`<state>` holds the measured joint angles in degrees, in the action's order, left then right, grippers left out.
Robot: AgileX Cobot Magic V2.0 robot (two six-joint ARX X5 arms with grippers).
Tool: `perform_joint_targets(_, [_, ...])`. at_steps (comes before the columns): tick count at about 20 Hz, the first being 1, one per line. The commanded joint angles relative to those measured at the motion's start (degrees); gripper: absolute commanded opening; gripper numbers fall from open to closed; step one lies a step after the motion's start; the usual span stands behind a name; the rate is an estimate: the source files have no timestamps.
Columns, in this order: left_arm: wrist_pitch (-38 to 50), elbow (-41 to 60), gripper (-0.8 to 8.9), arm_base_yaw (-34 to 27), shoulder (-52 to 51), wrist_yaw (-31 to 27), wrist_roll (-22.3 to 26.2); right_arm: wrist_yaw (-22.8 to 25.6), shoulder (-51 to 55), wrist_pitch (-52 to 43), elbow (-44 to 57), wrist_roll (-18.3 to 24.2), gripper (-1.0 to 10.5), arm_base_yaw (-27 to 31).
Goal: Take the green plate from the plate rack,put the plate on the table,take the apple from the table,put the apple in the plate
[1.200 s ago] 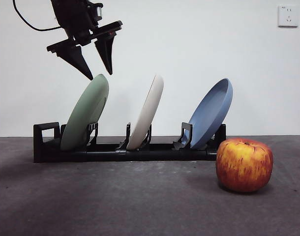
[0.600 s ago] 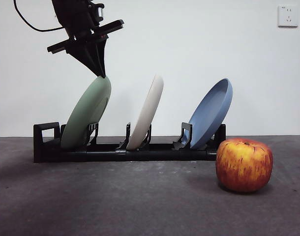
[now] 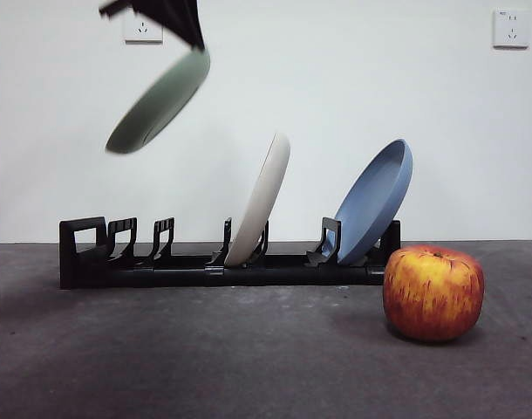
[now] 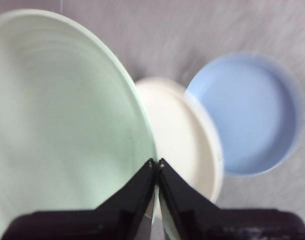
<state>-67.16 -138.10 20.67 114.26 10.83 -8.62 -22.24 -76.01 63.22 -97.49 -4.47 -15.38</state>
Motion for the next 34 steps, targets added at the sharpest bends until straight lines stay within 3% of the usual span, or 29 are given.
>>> perform_joint_targets(1, [-2.69, -7.76, -0.13, 1.20, 0.11, 0.02, 0.42, 0.22, -0.35, -0.22, -0.28, 0.28, 6.0, -0.09])
perform_joint_targets(6, [-8.98, -21.81, -0.12, 4.17, -1.18, -1.44, 2.93, 0.28, -0.35, -0.42, -0.28, 0.68, 6.0, -0.07])
perform_joint_targets(13, [-9.53, -19.85, -0.09, 14.14, -14.12, -10.27, 7.26, 1.33, -0.35, -0.24, -0.28, 0.68, 6.0, -0.04])
perform_joint_targets(16, [-9.53, -9.97, -0.09, 22.12, -22.23, -18.56, 7.91, 1.36, -0.35, -0.22, -0.28, 0.68, 6.0, -0.02])
perform_joint_targets(19, [-9.53, 6.62, -0.09, 30.88, -30.88, -27.56, 7.10, 1.36, -0.35, -0.20, -0.28, 0.68, 6.0, -0.02])
perform_joint_targets(23, [-9.53, 28.92, -0.09, 39.06, -39.12, -30.60, -0.42, 1.38, -0.35, -0.07, -0.28, 0.68, 6.0, -0.02])
perform_joint_targets(28, [-9.46, 47.87, -0.09, 42.27, -38.42, -31.78, -7.96, 1.49, -0.35, -0.07, -0.28, 0.68, 6.0, -0.02])
perform_joint_targets(30, [-7.10, 53.72, -0.09, 42.27, -35.58, -34.01, -9.18, 1.49, -0.35, -0.09, -0.28, 0.68, 6.0, -0.02])
perform_joint_targets(34, [6.38, 62.75, -0.09, 41.55, -29.42, -34.12, -7.15, 1.49, -0.35, -0.04, -0.28, 0.68, 6.0, -0.02])
